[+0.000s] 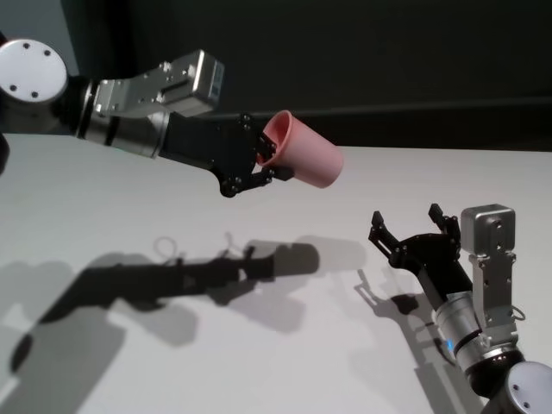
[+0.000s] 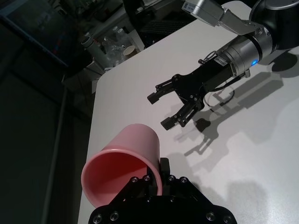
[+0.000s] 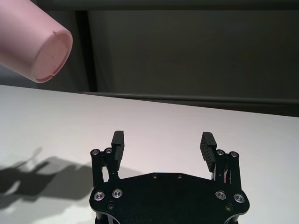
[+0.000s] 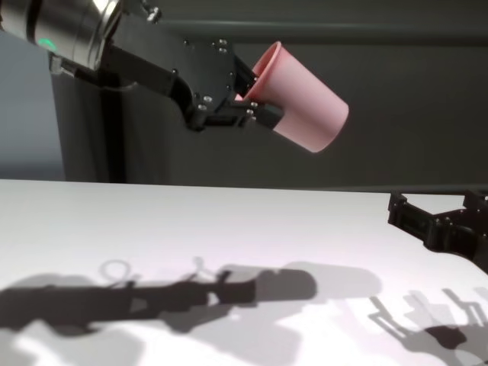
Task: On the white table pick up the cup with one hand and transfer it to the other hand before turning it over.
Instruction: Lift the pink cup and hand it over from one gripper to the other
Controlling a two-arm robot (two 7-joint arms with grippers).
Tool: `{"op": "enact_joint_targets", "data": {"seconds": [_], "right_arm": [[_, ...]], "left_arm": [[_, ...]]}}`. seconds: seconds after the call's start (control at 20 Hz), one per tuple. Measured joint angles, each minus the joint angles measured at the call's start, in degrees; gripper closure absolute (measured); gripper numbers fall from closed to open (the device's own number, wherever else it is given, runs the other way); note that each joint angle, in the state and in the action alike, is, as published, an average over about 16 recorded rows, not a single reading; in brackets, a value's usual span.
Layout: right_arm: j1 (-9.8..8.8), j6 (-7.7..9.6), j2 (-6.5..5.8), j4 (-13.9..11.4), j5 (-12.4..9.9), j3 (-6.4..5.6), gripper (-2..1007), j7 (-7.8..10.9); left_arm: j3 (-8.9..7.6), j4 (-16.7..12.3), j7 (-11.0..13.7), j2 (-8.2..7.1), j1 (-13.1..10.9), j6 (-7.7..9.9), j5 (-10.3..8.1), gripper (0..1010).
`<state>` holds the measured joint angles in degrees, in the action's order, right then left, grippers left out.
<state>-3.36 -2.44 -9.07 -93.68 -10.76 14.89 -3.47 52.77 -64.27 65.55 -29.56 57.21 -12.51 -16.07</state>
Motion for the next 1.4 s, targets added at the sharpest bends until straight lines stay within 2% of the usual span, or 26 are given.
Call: {"op": "enact_joint_targets", "data": {"seconds": [0.4, 0.7, 0.95, 1.4], "right_arm": [[0.0, 0.0, 0.0, 0.0, 0.0, 0.0, 5, 0.0], [0.0, 0.0, 0.0, 0.0, 0.0, 0.0, 5, 0.0], [0.0, 0.0, 0.0, 0.0, 0.0, 0.0, 5, 0.0], [0.0, 0.0, 0.0, 0.0, 0.0, 0.0, 5, 0.0]], "left_arm": [[-5.1, -0.63, -0.62, 0.33, -3.79, 4.67, -9.38, 958], [-7.79, -0.53, -1.43, 0.86, -5.84, 7.04, -14.42, 958], [-9.22, 0.08, -2.0, 1.68, -6.75, 8.03, -17.1, 958], [-10.51, 1.49, -2.07, 3.32, -7.17, 8.28, -19.76, 958]]}}
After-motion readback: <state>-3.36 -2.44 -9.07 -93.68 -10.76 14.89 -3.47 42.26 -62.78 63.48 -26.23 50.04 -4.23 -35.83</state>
